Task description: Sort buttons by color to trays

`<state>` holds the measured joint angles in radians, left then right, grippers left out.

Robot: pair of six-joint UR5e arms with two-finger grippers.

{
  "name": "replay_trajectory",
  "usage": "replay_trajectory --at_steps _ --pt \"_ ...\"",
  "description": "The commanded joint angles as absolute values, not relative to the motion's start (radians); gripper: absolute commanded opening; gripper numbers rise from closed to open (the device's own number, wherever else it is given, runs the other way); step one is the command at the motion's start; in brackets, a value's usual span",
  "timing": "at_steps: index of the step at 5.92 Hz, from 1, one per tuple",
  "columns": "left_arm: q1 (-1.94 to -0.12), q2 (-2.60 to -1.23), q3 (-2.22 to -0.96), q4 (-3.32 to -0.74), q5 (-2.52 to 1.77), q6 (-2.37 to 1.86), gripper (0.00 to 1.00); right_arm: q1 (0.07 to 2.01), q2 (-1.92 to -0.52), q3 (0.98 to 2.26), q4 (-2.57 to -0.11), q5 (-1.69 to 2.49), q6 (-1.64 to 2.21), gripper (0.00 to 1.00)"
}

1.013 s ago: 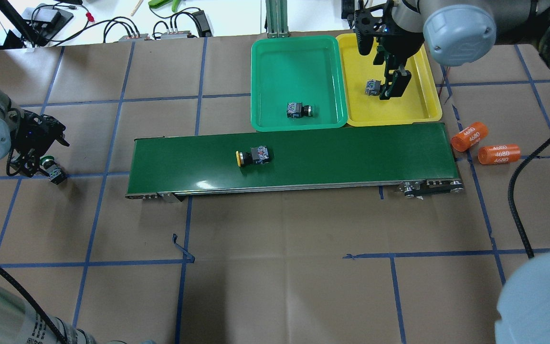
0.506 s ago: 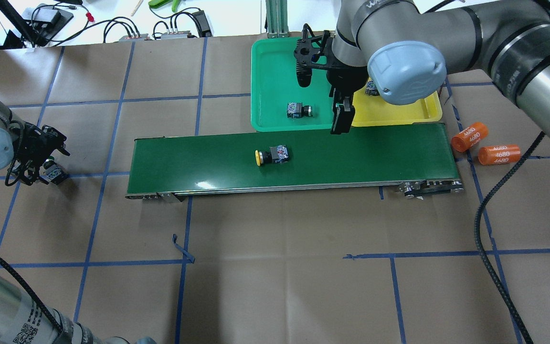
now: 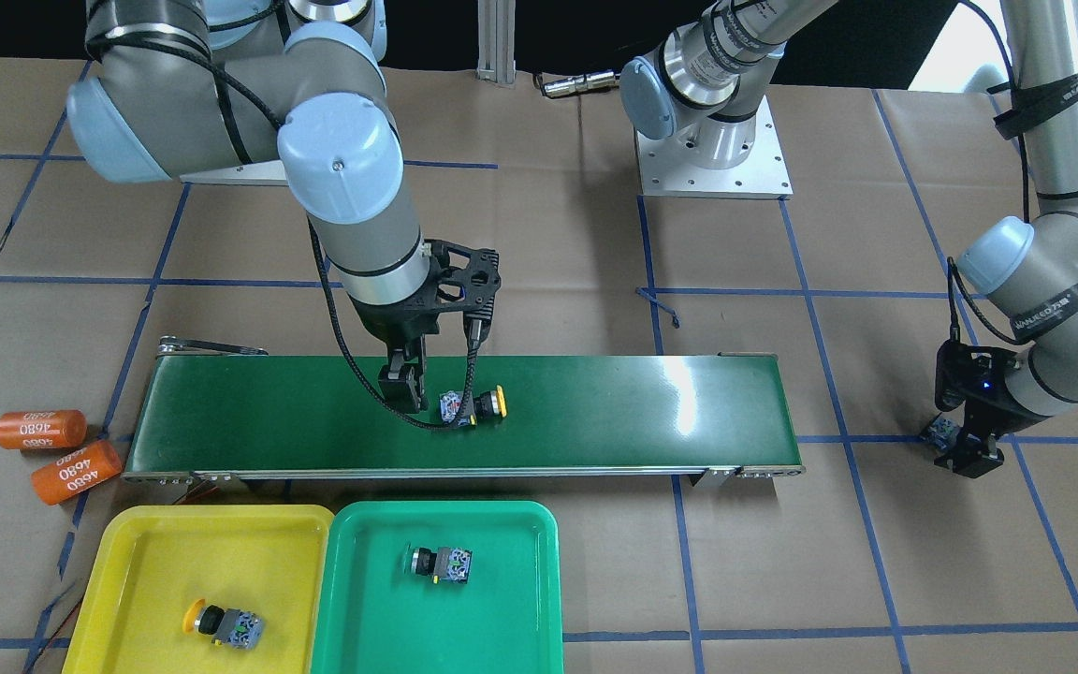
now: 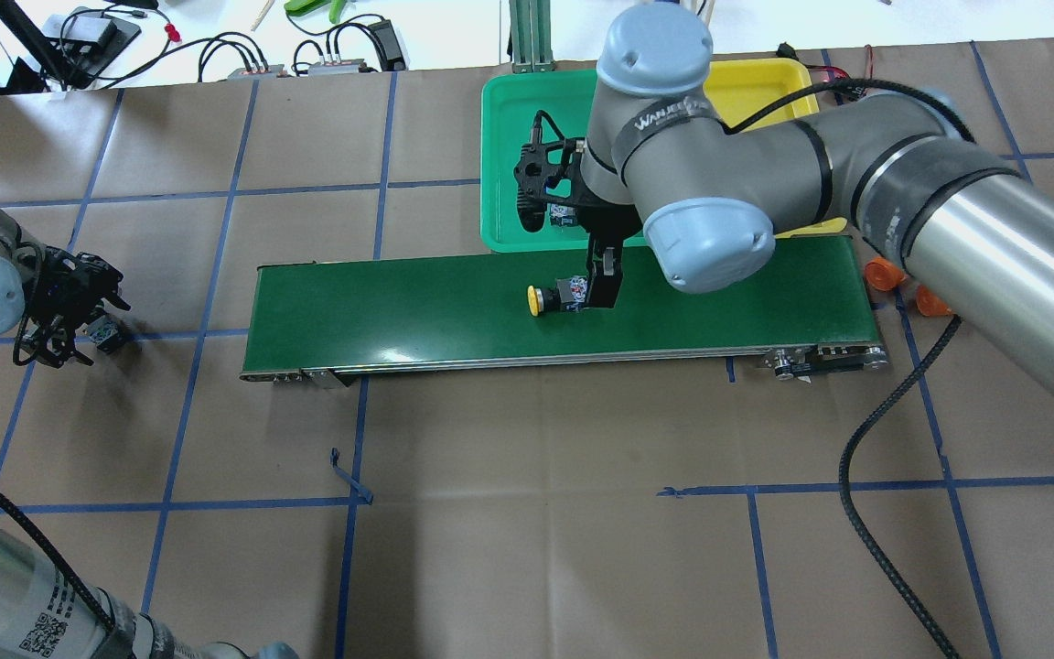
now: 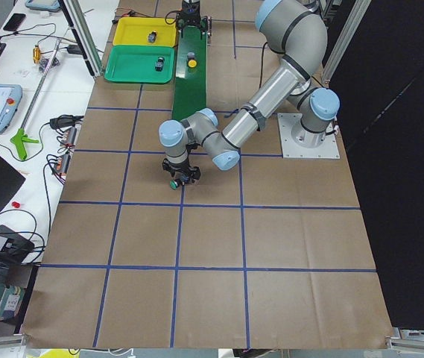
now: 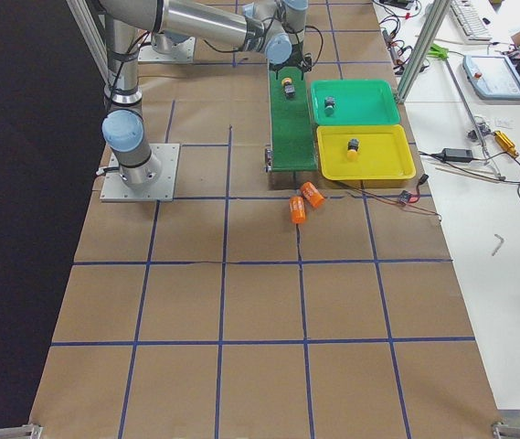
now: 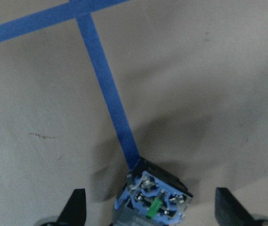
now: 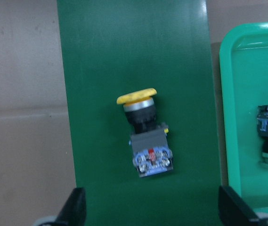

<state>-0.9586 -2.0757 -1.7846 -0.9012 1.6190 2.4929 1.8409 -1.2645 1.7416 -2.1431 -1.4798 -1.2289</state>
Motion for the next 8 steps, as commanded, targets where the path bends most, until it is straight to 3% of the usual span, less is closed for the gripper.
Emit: replay_trajectory --at_steps 1,2,3,5,7,8 --pt "-0.956 -2.059 -1.786 -0.908 1.621 2.491 0.62 1.832 -1.243 1.871 -2.366 -1.48 -1.353 1.0" --pt "-0.957 -2.056 -1.784 -0.907 1.621 2.465 0.11 1.824 -1.239 1.878 -2.367 -1.483 -1.417 1.0" --pt "-0.959 -2.054 -1.779 -0.913 1.624 2.388 0.01 1.816 -1.239 1.884 -2.365 -1.497 -1.472 1.0" --pt "-0.989 -1.967 -1.735 -1.099 1.623 2.166 0.0 1.699 -1.247 1.911 -2.352 -1.494 -1.494 0.94" --pt "-1.191 -1.872 -1.704 -1.288 1.606 1.853 0.0 1.664 -1.255 1.917 -2.344 -1.499 -1.494 0.38" --pt "-1.272 -1.852 -1.713 -1.299 1.605 1.663 0.0 1.654 -1.256 1.916 -2.347 -1.528 -1.512 0.2"
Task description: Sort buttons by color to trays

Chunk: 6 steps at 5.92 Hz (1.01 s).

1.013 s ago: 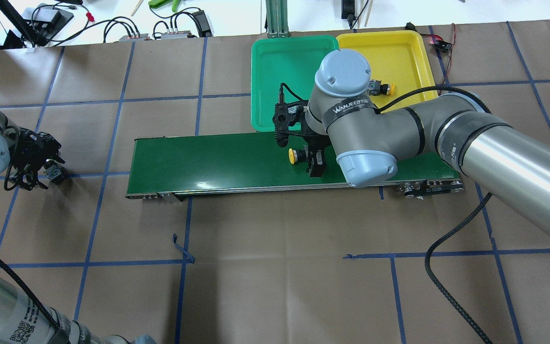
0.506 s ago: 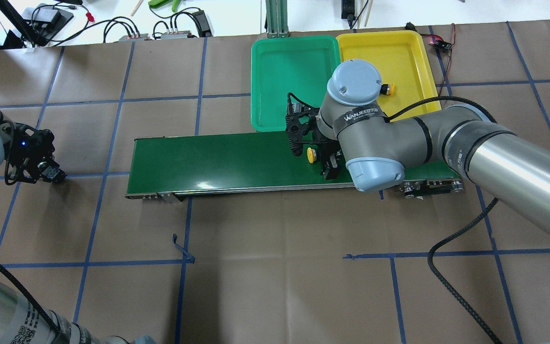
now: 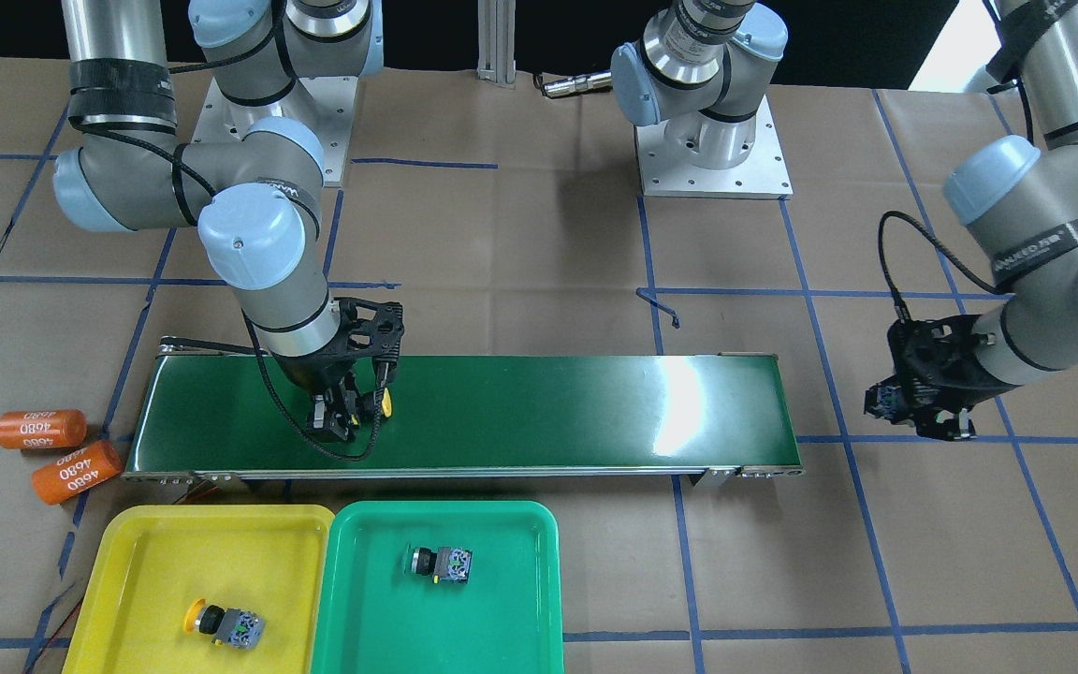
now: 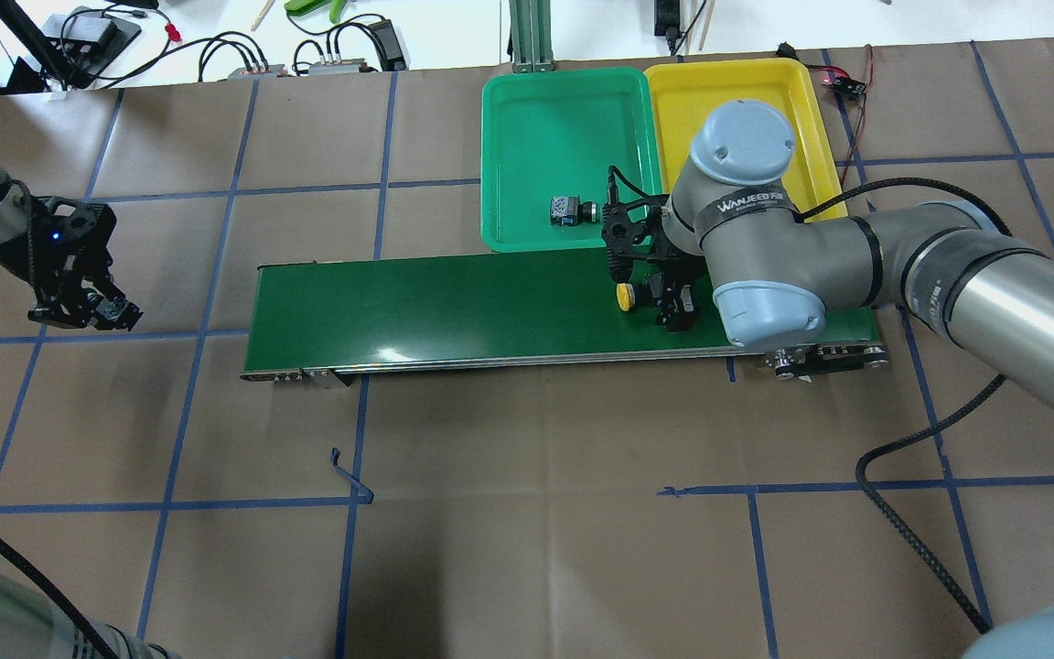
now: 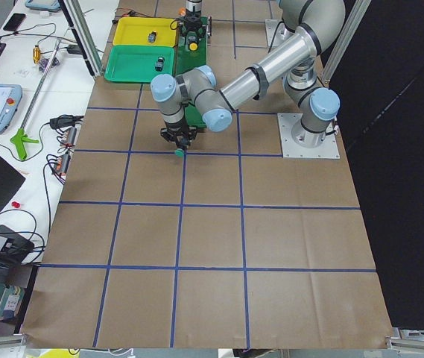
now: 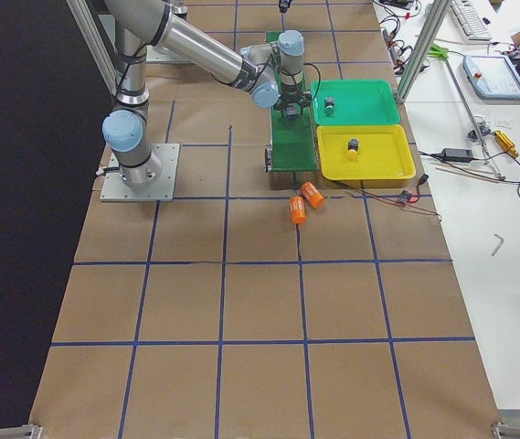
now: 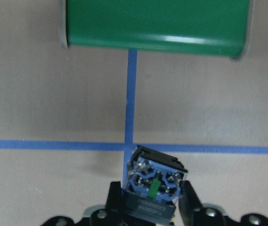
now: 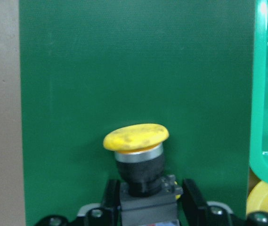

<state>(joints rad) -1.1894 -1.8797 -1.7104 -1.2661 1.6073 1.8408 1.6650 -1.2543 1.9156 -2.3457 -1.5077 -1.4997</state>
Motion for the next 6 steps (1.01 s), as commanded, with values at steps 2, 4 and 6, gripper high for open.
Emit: replay_trajectory --at_steps 2,4,6 --pt "-1.432 -1.848 -1.729 -1.302 1.575 1.4 0.0 1.58 -1.297 1.908 -2.345 -1.534 -1.612 0.07" --pt "-1.518 -1.879 -1.73 -1.267 1.586 1.352 0.02 1.559 -1.313 1.794 -2.288 -1.534 -1.632 0.08" --pt "-1.509 -1.899 -1.717 -1.259 1.583 1.349 0.97 1.523 -1.13 1.544 -2.22 -1.531 -1.73 0.09"
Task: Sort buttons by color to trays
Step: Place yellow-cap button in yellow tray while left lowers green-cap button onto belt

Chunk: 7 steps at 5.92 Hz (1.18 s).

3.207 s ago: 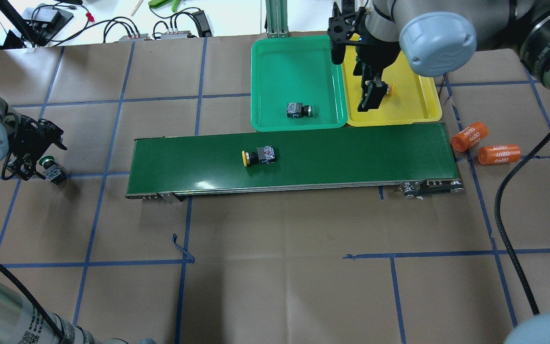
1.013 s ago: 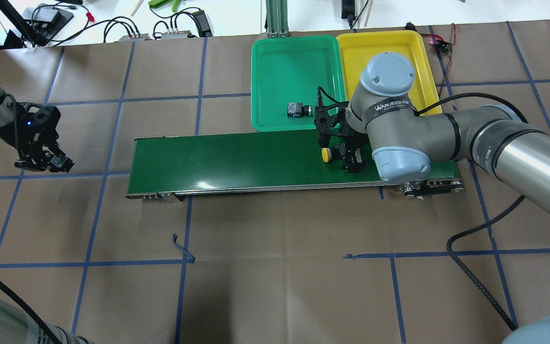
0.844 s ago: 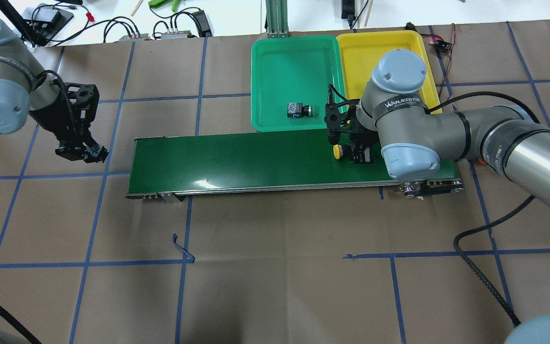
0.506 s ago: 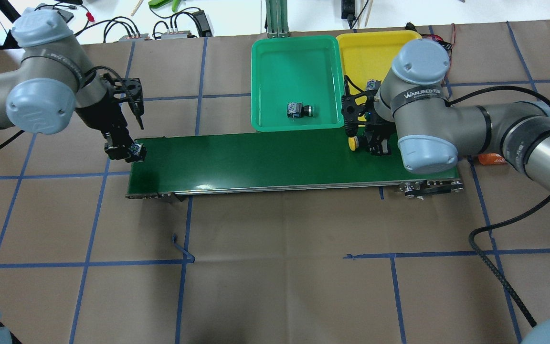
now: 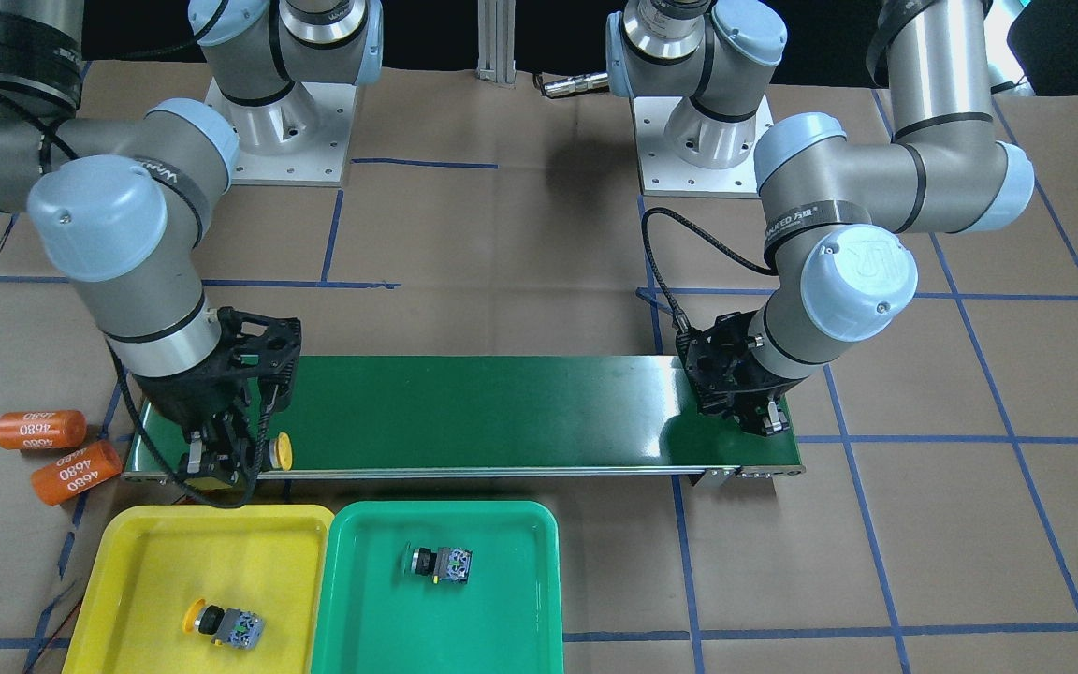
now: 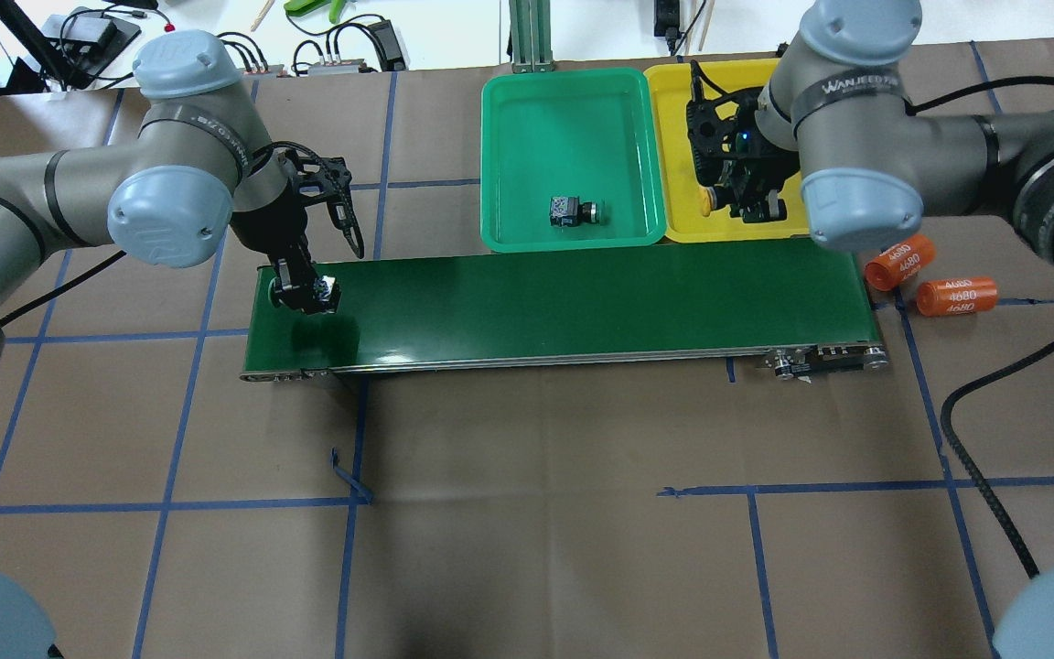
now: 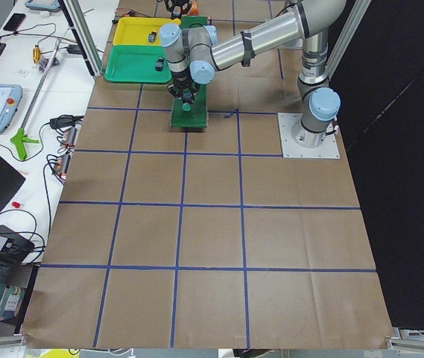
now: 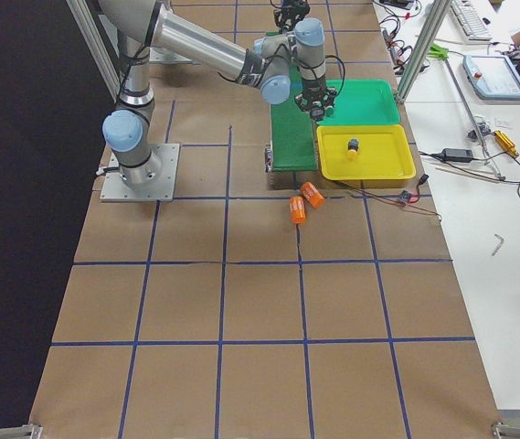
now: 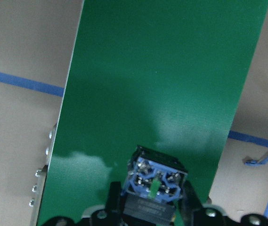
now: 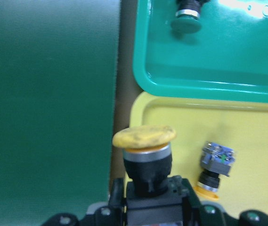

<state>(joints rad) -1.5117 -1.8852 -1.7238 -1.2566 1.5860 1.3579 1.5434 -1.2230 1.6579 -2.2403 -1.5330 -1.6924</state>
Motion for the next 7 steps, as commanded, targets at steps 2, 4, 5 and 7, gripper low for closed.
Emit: replay_trajectory --at_steps 2,4,5,7 --pt "-1.523 -1.867 -1.727 -1.269 1.578 1.216 0.98 1.491 -0.987 1.447 -2.22 -1.525 -1.744 0.17" --pt "-1.528 -1.777 -1.694 -1.412 1.577 0.799 0.99 1.491 -0.969 1.485 -2.22 -1.525 -1.736 0.99" --pt "-1.529 -1.732 -1.69 -1.446 1.534 0.661 0.98 1.491 -0.986 1.471 -2.211 -1.532 -1.733 1.0" --pt "-1.542 -1.675 -1.625 -1.529 1.453 0.448 0.98 1.494 -1.12 1.473 -2.051 -1.532 -1.706 1.0"
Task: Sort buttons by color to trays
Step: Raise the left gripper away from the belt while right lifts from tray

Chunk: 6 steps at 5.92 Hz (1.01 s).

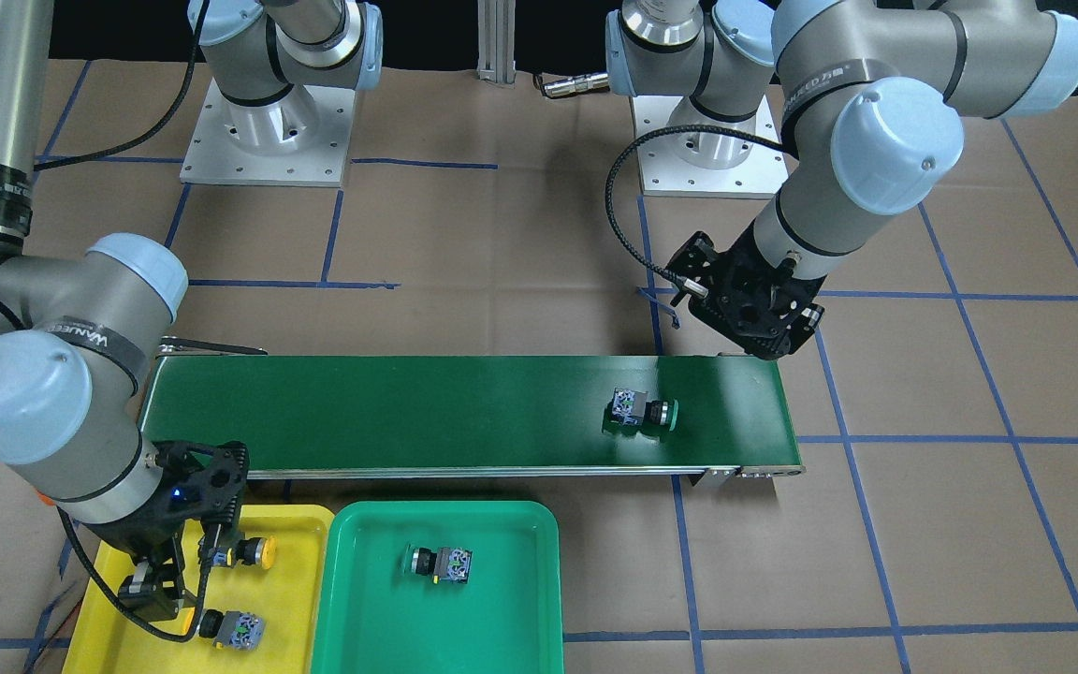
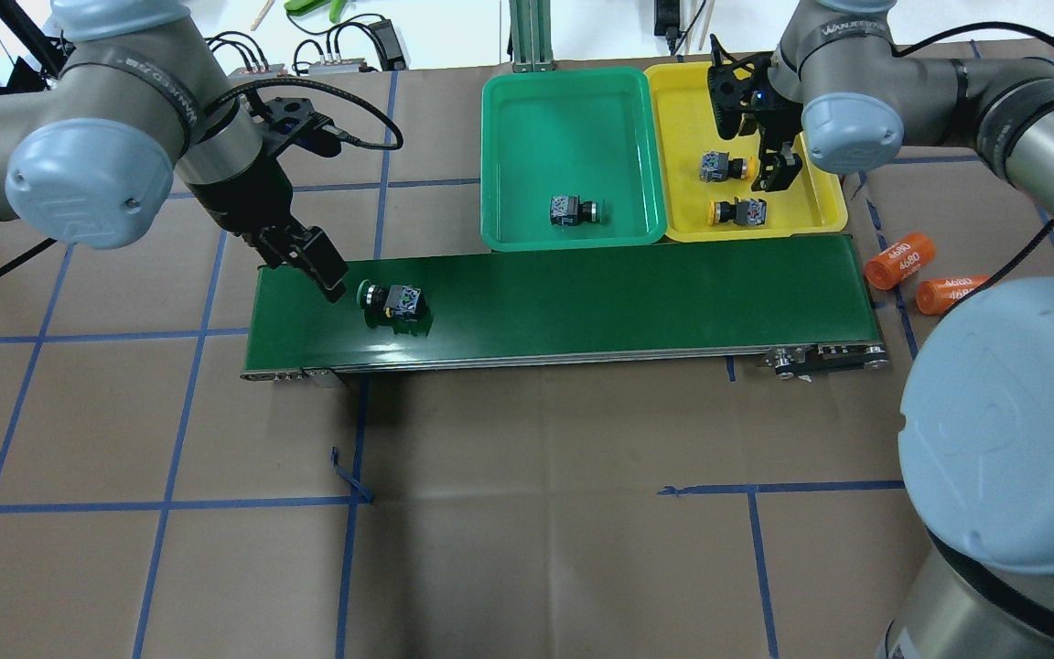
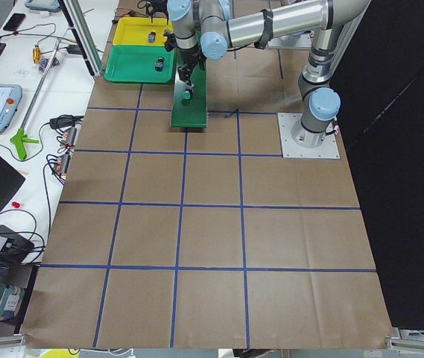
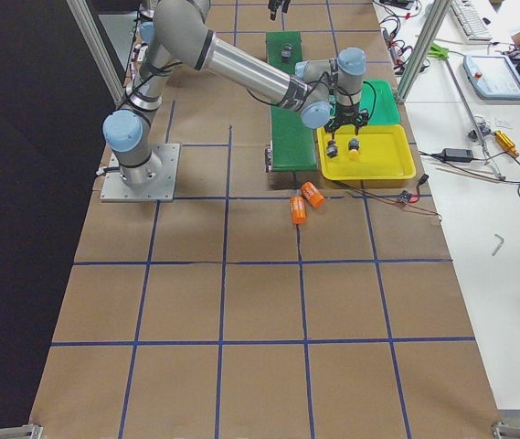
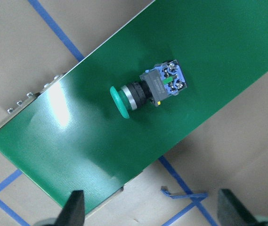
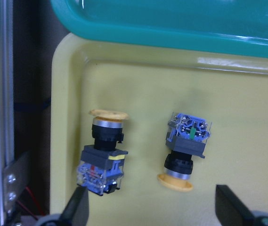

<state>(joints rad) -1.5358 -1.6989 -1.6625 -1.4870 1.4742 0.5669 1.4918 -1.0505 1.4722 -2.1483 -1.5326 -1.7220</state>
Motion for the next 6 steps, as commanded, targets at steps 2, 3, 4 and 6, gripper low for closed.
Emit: replay_trajectory --at_steps 2,3,4,6 --pt "-1.606 -1.665 -1.554 -1.588 1.477 0.251 0.98 1.575 -1.28 1.494 -1.826 -1.525 -1.564 1.0" --pt "-1.629 -1.622 -1.549 -1.585 1.552 0.145 0.98 1.635 -1.323 1.538 -1.804 -1.531 -1.489 1.0" --pt "-1.629 -1.602 -1.548 -1.585 1.551 0.055 0.98 1.644 -1.337 1.577 -1.812 -1.522 -1.474 1.0" --pt "-1.631 -1.574 -1.548 -1.583 1.551 -0.001 0.99 1.717 -1.332 1.607 -1.822 -1.519 -1.334 1.0"
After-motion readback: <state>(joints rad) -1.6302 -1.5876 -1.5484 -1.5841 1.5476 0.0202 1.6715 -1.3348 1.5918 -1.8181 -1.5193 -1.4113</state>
